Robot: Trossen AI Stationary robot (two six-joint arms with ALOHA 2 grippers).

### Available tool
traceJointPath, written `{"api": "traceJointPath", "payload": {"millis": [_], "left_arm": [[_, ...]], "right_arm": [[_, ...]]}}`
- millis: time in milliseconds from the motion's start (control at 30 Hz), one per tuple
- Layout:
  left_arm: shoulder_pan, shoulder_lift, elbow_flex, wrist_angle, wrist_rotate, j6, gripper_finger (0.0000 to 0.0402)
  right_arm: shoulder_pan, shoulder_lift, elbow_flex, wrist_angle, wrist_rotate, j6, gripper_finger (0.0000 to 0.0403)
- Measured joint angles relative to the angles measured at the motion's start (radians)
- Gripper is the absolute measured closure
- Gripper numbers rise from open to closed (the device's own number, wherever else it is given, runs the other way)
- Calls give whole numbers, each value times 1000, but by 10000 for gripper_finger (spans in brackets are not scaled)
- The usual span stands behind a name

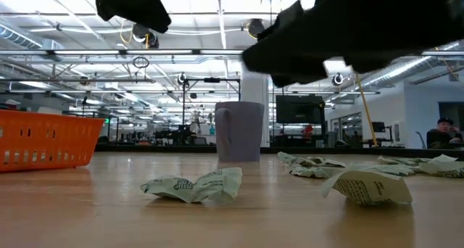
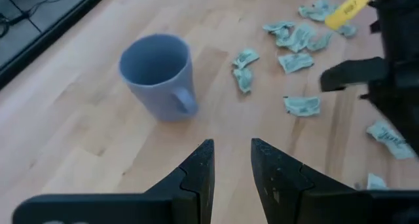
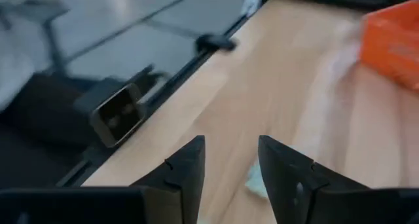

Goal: Pick and place Stevia / Truvia into bins
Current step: Put the green stevia packet into the orange basket

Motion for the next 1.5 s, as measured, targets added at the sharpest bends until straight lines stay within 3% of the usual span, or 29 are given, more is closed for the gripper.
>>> {"api": "traceJointPath", "payload": {"millis": [100,433,567,800,1033,1100,1267,1367,1500], "left_arm": [[0,2,0,20,14,-1,295],[0,-32,-1,82,25,31,295],[0,-35,1,96,36,72,295],[1,-45,1,94,41,85,295],[0,-191,1,88,42,95,295],[-7,-251,1,84,38,157,295],[-5,-394,1,97,-64,349,295],[5,-453,1,93,-129,385,295],[28,-484,1,81,-136,417,295]], "right_arm": [[-3,51,20,-11,100,13,253],[-24,184,199,-236,96,-8,233],[-46,184,201,-258,98,43,265],[-89,181,192,-243,100,38,389],[-147,164,241,-130,112,-133,400],[-173,163,268,-117,171,-167,399],[-241,163,404,-135,234,-202,401],[-265,190,502,-188,232,-244,400],[-298,268,637,-254,230,-291,401]]}}
